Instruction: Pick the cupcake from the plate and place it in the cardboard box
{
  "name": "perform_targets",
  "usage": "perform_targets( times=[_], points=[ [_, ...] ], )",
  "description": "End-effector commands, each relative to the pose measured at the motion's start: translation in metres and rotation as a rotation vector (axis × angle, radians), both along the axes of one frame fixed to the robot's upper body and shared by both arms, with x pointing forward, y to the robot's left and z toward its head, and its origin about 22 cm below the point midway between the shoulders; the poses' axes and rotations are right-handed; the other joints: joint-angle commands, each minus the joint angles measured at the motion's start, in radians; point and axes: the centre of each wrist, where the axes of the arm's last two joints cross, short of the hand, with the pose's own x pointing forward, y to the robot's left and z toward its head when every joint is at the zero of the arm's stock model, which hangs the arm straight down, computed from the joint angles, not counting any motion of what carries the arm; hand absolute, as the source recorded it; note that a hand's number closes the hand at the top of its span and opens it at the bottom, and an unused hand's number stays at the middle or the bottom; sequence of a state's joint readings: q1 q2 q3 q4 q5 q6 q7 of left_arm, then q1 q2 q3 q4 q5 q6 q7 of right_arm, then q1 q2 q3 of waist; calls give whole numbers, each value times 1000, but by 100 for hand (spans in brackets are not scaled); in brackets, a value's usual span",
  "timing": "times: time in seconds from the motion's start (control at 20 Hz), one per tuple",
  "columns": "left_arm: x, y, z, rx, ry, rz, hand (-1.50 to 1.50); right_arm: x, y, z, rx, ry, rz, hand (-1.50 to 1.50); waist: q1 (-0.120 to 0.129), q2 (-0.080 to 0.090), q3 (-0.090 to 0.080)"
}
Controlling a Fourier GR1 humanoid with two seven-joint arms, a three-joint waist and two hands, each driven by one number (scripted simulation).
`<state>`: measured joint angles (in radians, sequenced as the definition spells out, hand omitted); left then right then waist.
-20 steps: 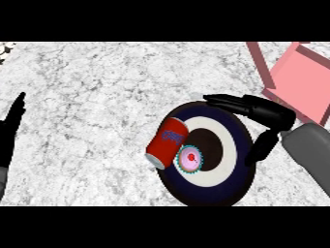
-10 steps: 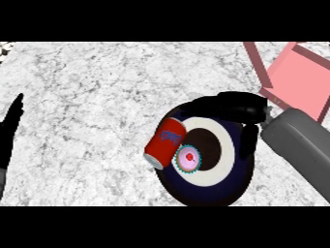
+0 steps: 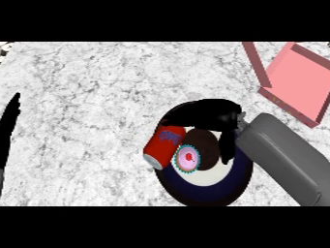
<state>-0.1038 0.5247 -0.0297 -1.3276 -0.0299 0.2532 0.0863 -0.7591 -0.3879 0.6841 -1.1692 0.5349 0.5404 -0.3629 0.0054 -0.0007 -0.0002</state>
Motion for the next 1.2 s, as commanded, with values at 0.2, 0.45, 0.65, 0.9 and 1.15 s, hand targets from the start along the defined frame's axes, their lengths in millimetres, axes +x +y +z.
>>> perform_targets(
  times=[0.2,0.45,0.65,0.9,1.15],
  points=[
    [-8,1,1,8,-16,-3,0,0,20,7,-18,-6,-12,-150,2,0,0],
    [6,-1,-13,-11,-14,1,0,-9,-12,3,38,31,53,-150,-5,1,0],
    [8,2,-5,4,-13,3,0,-38,10,-15,45,64,92,-150,-7,0,0],
    [-2,-5,0,-8,4,5,0,-46,1,-1,70,66,118,-150,-5,-1,0],
    [7,11,10,1,-12,1,0,-44,15,18,-45,17,98,-150,-5,0,0]
  ],
)
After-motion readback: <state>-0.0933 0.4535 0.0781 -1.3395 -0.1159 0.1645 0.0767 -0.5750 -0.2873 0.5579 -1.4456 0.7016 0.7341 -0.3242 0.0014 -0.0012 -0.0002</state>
